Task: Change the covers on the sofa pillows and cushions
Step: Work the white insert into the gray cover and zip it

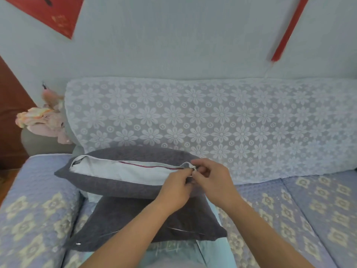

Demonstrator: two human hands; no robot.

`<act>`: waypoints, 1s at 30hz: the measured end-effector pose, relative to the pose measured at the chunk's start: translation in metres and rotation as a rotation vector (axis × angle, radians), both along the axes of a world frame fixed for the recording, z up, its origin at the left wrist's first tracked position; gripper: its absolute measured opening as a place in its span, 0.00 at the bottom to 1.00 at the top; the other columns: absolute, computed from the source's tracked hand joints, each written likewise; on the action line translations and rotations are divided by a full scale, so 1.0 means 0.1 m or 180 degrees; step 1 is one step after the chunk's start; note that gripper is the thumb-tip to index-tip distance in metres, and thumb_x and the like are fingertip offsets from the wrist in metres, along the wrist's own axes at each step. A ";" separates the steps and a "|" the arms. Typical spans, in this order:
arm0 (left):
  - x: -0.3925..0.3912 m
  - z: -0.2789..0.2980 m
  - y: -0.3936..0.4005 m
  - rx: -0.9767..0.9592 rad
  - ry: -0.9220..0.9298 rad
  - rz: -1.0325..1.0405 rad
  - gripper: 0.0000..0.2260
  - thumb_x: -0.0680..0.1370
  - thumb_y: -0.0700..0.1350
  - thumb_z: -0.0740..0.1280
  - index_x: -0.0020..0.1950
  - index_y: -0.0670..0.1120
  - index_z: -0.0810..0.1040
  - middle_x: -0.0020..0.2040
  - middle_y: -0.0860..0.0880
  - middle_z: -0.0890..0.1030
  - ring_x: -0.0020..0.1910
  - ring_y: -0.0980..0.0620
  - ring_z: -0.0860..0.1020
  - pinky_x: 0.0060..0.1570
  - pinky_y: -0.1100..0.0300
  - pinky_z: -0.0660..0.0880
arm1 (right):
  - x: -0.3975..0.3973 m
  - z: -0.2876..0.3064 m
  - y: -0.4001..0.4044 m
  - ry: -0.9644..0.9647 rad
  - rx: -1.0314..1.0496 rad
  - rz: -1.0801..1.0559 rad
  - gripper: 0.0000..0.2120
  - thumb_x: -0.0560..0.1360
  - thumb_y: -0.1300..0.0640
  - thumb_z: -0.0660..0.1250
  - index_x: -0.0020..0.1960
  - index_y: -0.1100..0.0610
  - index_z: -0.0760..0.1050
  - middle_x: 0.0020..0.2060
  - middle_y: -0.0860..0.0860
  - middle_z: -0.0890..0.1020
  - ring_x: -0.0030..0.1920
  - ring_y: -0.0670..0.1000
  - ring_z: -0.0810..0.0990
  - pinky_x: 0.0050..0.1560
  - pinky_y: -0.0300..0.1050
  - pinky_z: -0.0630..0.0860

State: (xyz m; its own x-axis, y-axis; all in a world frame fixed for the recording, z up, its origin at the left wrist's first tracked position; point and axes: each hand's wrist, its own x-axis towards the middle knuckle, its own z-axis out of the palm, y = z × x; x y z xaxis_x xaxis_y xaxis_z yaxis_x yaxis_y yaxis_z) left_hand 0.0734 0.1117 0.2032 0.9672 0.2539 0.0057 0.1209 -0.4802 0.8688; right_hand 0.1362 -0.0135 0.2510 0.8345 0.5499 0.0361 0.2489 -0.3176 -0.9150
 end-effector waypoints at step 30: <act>-0.35 0.33 -0.06 -0.1702 0.0272 0.1323 0.17 0.77 0.35 0.70 0.57 0.57 0.82 0.55 0.59 0.82 0.49 0.58 0.82 0.51 0.58 0.80 | 0.13 -0.21 -0.25 -0.0031 0.0326 -0.0204 0.09 0.74 0.69 0.71 0.43 0.56 0.82 0.37 0.48 0.84 0.42 0.46 0.82 0.43 0.35 0.75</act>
